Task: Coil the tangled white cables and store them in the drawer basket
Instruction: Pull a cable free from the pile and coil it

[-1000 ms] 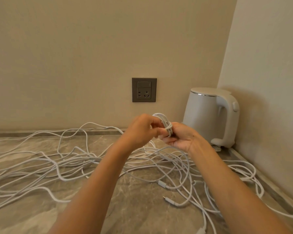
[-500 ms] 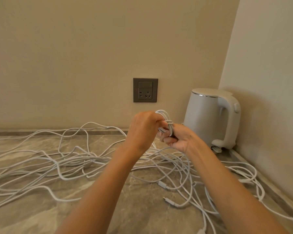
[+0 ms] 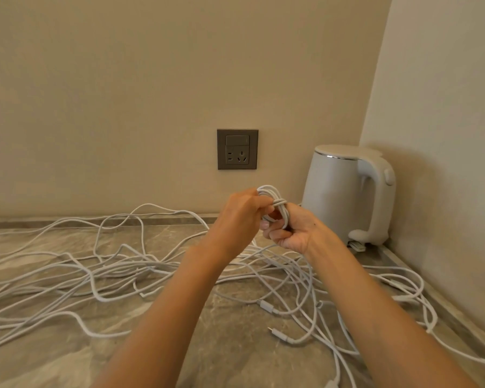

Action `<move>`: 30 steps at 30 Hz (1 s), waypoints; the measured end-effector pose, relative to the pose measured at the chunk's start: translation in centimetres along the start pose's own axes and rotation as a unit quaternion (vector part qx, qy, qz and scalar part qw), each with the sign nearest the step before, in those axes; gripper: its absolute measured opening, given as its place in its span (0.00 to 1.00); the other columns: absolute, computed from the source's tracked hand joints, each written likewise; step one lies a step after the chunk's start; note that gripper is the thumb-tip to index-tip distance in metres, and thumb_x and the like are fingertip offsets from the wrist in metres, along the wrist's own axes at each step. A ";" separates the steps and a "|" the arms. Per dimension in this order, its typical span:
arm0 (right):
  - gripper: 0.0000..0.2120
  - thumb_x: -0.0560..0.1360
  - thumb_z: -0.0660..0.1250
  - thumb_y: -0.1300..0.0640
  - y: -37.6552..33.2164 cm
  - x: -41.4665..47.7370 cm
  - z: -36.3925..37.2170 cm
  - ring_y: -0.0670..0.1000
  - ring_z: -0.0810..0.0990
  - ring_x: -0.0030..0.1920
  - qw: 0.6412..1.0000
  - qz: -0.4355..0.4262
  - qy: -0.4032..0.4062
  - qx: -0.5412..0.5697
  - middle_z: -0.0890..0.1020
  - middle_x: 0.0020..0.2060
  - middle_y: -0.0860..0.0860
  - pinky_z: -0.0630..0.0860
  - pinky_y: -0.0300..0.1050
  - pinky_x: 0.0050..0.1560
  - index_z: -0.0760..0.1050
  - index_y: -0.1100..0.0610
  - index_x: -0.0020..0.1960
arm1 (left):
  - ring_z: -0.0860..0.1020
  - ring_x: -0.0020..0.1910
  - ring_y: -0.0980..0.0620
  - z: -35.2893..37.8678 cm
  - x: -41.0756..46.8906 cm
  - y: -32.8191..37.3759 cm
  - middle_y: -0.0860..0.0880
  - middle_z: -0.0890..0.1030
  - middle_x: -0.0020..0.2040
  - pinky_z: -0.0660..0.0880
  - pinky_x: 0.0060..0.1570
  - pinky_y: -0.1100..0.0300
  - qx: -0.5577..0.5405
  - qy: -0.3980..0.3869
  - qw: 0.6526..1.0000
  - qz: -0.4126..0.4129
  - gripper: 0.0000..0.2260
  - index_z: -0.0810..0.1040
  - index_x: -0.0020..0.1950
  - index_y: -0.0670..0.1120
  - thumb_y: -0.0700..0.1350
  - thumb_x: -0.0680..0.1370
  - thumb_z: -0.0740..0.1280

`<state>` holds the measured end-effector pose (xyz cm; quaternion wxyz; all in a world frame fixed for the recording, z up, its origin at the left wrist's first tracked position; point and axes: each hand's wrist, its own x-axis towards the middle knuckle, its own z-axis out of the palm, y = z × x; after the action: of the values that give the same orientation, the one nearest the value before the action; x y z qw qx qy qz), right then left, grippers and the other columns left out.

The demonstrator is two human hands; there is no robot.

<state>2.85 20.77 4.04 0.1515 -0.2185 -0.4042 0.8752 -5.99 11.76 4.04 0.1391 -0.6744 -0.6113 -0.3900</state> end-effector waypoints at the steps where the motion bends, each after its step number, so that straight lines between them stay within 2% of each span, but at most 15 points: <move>1: 0.24 0.76 0.53 0.66 0.1 0.1 -0.1 0.44 0.64 0.18 1.000 0.000 -0.002 0.000 0.69 0.20 0.53 0.50 0.29 0.12 0.72 0.60 0.23 | 0.70 0.32 0.48 0.2 -0.1 -0.1 0.44 0.72 0.33 0.63 0.30 0.61 0.013 -0.003 1.000 0.004 0.12 0.80 0.38 0.35 0.39 0.71 0.59; 3: 0.26 0.76 0.52 0.66 0.2 0.3 -0.2 0.43 0.61 0.21 1.000 0.006 0.002 0.003 0.68 0.19 0.51 0.51 0.30 0.13 0.73 0.60 0.21 | 0.69 0.31 0.48 0.4 -0.2 -0.2 0.46 0.70 0.32 0.59 0.28 0.65 0.031 -0.010 0.999 0.011 0.09 0.80 0.36 0.36 0.36 0.70 0.61; 5: 0.28 0.78 0.51 0.65 0.2 0.4 -0.2 0.43 0.60 0.22 1.000 0.013 0.005 0.008 0.68 0.19 0.51 0.52 0.31 0.12 0.73 0.59 0.21 | 0.70 0.31 0.46 0.9 -0.3 -0.3 0.44 0.71 0.33 0.60 0.29 0.61 0.046 -0.021 0.999 0.016 0.07 0.79 0.37 0.36 0.35 0.72 0.62; 7: 0.24 0.75 0.53 0.65 0.2 0.3 0.1 0.43 0.60 0.26 1.000 0.016 0.001 0.015 0.68 0.19 0.51 0.52 0.32 0.13 0.73 0.60 0.22 | 0.71 0.34 0.44 1.0 -0.1 -0.6 0.43 0.71 0.36 0.63 0.32 0.58 0.053 -0.022 0.998 0.010 0.06 0.79 0.40 0.36 0.34 0.73 0.63; 9: 0.20 0.74 0.54 0.65 0.2 0.3 0.3 0.43 0.60 0.28 1.000 0.009 0.003 0.019 0.68 0.19 0.51 0.51 0.31 0.13 0.74 0.60 0.26 | 0.69 0.34 0.47 0.9 -0.1 -0.8 0.45 0.69 0.35 0.62 0.31 0.60 0.049 -0.012 0.999 0.015 0.07 0.79 0.39 0.37 0.35 0.73 0.61; 10: 0.22 0.78 0.52 0.62 0.2 0.4 0.3 0.43 0.62 0.26 1.000 0.002 0.005 0.020 0.69 0.20 0.52 0.51 0.30 0.14 0.74 0.60 0.29 | 0.68 0.33 0.48 0.8 -0.1 -0.8 0.45 0.69 0.34 0.62 0.31 0.59 0.046 -0.006 0.999 0.011 0.08 0.79 0.37 0.37 0.36 0.72 0.60; 11: 0.25 0.82 0.49 0.55 0.2 0.5 0.1 0.44 0.64 0.23 1.000 -0.008 0.006 0.017 0.70 0.21 0.52 0.52 0.31 0.15 0.74 0.60 0.32 | 0.68 0.32 0.48 0.7 -0.2 -0.9 0.44 0.70 0.33 0.64 0.30 0.57 0.039 -0.001 0.999 0.001 0.09 0.78 0.35 0.37 0.36 0.71 0.60; 13: 0.31 0.80 0.44 0.39 0.2 0.6 -0.2 0.46 0.68 0.23 0.999 -0.033 0.012 -0.033 0.73 0.24 0.52 0.58 0.34 0.20 0.73 0.59 0.36 | 0.69 0.31 0.47 0.6 -0.3 -1.0 0.41 0.73 0.32 0.67 0.31 0.53 0.029 0.006 0.999 -0.022 0.10 0.79 0.35 0.36 0.36 0.71 0.60; 15: 0.32 0.79 0.43 0.35 0.5 0.5 0.1 0.47 0.72 0.26 0.993 -0.056 0.019 -0.102 0.73 0.25 0.50 0.61 0.39 0.28 0.72 0.56 0.35 | 0.69 0.32 0.46 0.4 -0.3 -1.0 0.39 0.75 0.33 0.66 0.33 0.53 0.030 0.015 0.998 -0.044 0.11 0.80 0.36 0.36 0.38 0.71 0.60; 18: 0.32 0.79 0.47 0.36 1.1 0.2 1.0 0.46 0.73 0.24 0.990 -0.076 0.023 -0.121 0.73 0.22 0.49 0.59 0.40 0.32 0.75 0.54 0.30 | 0.69 0.32 0.46 0.1 -0.2 -0.9 0.41 0.73 0.33 0.63 0.34 0.55 0.023 0.019 0.998 -0.060 0.10 0.80 0.35 0.35 0.36 0.73 0.62; 21: 0.28 0.79 0.49 0.37 1.4 0.5 1.2 0.46 0.72 0.26 0.969 -0.121 0.099 -0.191 0.74 0.20 0.48 0.64 0.39 0.28 0.73 0.54 0.33 | 0.68 0.34 0.47 -0.1 -0.4 -0.8 0.43 0.72 0.33 0.60 0.33 0.60 -0.004 -0.021 0.998 -0.061 0.08 0.79 0.37 0.33 0.32 0.74 0.63; 23: 0.27 0.80 0.49 0.40 1.3 0.8 1.1 0.47 0.72 0.27 0.957 -0.156 0.137 -0.204 0.74 0.20 0.49 0.64 0.37 0.24 0.72 0.55 0.33 | 0.73 0.37 0.46 -0.1 -0.5 -0.8 0.39 0.77 0.38 0.66 0.36 0.62 -0.037 -0.034 0.996 -0.072 0.07 0.81 0.44 0.34 0.31 0.75 0.62; 25: 0.27 0.81 0.49 0.42 1.3 0.9 1.1 0.48 0.71 0.27 0.948 -0.193 0.154 -0.199 0.75 0.21 0.49 0.63 0.38 0.24 0.72 0.56 0.32 | 0.78 0.41 0.47 -0.5 -0.3 -0.6 0.40 0.82 0.43 0.72 0.44 0.60 -0.083 -0.008 0.989 -0.123 0.07 0.80 0.50 0.36 0.34 0.76 0.64; 28: 0.27 0.82 0.48 0.43 1.2 0.8 1.4 0.48 0.72 0.27 0.934 -0.235 0.168 -0.209 0.76 0.22 0.50 0.65 0.40 0.27 0.72 0.57 0.34 | 0.79 0.39 0.49 -0.7 -0.1 -0.5 0.45 0.81 0.40 0.76 0.43 0.57 -0.117 0.048 0.974 -0.188 0.03 0.77 0.46 0.41 0.39 0.74 0.69; 30: 0.26 0.82 0.47 0.44 1.3 0.8 1.4 0.48 0.72 0.26 0.927 -0.255 0.172 -0.216 0.76 0.22 0.49 0.66 0.40 0.28 0.72 0.57 0.36 | 0.79 0.40 0.48 -0.8 0.0 -0.4 0.45 0.80 0.40 0.76 0.43 0.56 -0.116 0.063 0.965 -0.226 0.08 0.74 0.46 0.43 0.42 0.72 0.71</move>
<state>1.30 19.39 3.67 0.3856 -0.2826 -0.5934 0.6475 -6.64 11.26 4.46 0.0062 -0.5047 -0.6880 -0.5214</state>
